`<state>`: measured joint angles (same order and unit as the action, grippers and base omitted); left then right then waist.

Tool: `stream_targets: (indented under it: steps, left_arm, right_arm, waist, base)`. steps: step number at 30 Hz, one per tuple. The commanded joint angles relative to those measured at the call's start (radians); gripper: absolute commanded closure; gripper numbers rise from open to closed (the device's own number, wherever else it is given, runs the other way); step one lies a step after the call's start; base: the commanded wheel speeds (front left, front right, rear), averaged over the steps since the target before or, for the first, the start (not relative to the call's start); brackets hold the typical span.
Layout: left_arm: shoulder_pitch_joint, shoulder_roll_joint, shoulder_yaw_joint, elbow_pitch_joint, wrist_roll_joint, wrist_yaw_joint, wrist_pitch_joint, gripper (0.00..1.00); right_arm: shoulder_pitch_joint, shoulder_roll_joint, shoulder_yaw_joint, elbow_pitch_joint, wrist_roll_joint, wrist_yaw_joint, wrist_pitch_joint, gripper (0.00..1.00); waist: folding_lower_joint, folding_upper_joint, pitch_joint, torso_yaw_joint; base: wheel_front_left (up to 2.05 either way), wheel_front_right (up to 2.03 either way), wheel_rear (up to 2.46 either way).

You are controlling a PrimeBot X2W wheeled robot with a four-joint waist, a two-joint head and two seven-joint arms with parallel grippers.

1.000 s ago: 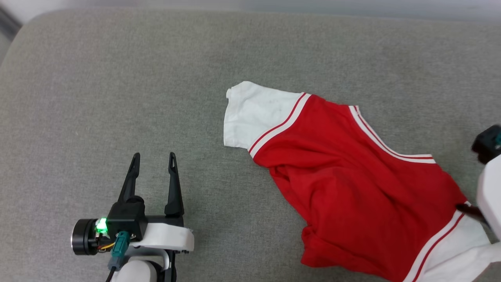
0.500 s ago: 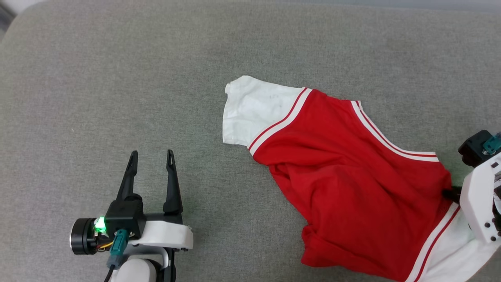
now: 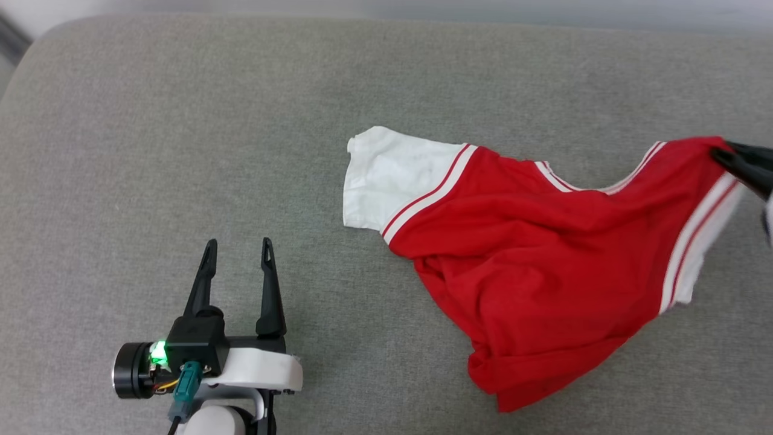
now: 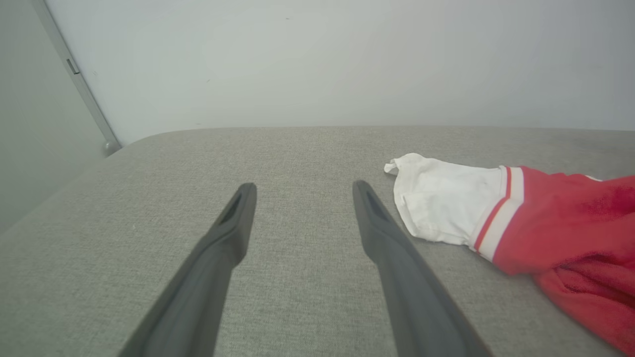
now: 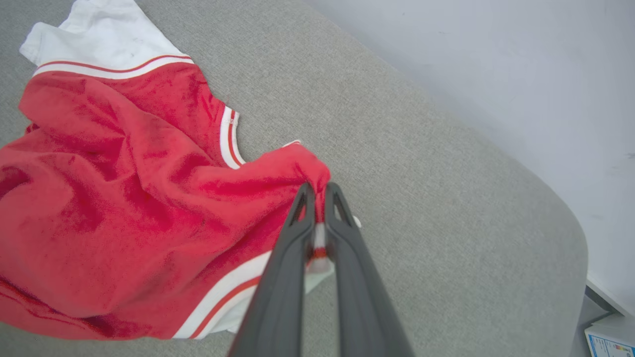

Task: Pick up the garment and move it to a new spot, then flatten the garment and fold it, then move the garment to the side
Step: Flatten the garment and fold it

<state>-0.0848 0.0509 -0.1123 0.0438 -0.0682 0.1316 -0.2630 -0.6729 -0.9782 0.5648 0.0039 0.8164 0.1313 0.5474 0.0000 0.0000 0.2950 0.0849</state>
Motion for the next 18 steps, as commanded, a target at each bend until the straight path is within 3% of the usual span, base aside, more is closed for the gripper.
stream_targets:
  steps: [1, 10, 14, 17, 18]
  left_arm:
    - [-0.016, -0.001, -0.007, -0.004, -0.005, -0.002, -0.002, 0.0]
    - [-0.066, -0.001, -0.038, 0.003, -0.019, 0.007, -0.002, 0.0]
    - [-0.078, -0.001, -0.042, 0.006, -0.014, 0.013, -0.002, 0.0]
    - [-0.088, -0.001, -0.037, 0.008, -0.003, 0.011, -0.002, 0.0]
    - [-0.091, 0.001, -0.032, 0.008, 0.0, 0.007, -0.002, 0.0]
  right_arm:
    - [-0.042, 0.05, 0.009, 0.014, -0.022, -0.001, 0.023, 1.0]
    - [-0.197, 0.285, 0.197, 0.262, -0.097, -0.001, 0.091, 1.0]
    - [-0.2, 0.339, 0.306, 0.404, -0.081, -0.001, 0.093, 1.0]
    - [-0.196, 0.356, 0.352, 0.461, -0.066, -0.001, 0.033, 1.0]
    - [-0.205, 0.356, 0.361, 0.47, -0.067, -0.001, -0.001, 0.78]
  waist:
    - [0.0, 0.0, 0.021, 0.016]
    - [0.0, 0.0, 0.086, 0.067]
    - [0.0, 0.0, 0.092, 0.075]
    - [0.0, 0.0, 0.081, 0.072]
    - [0.0, 0.0, 0.074, 0.067]
  base:
    - [0.0, 0.0, 0.0]
    - [0.0, 0.0, 0.0]
    - [0.0, 0.0, 0.0]
    - [0.0, 0.0, 0.0]
    - [0.0, 0.0, 0.0]
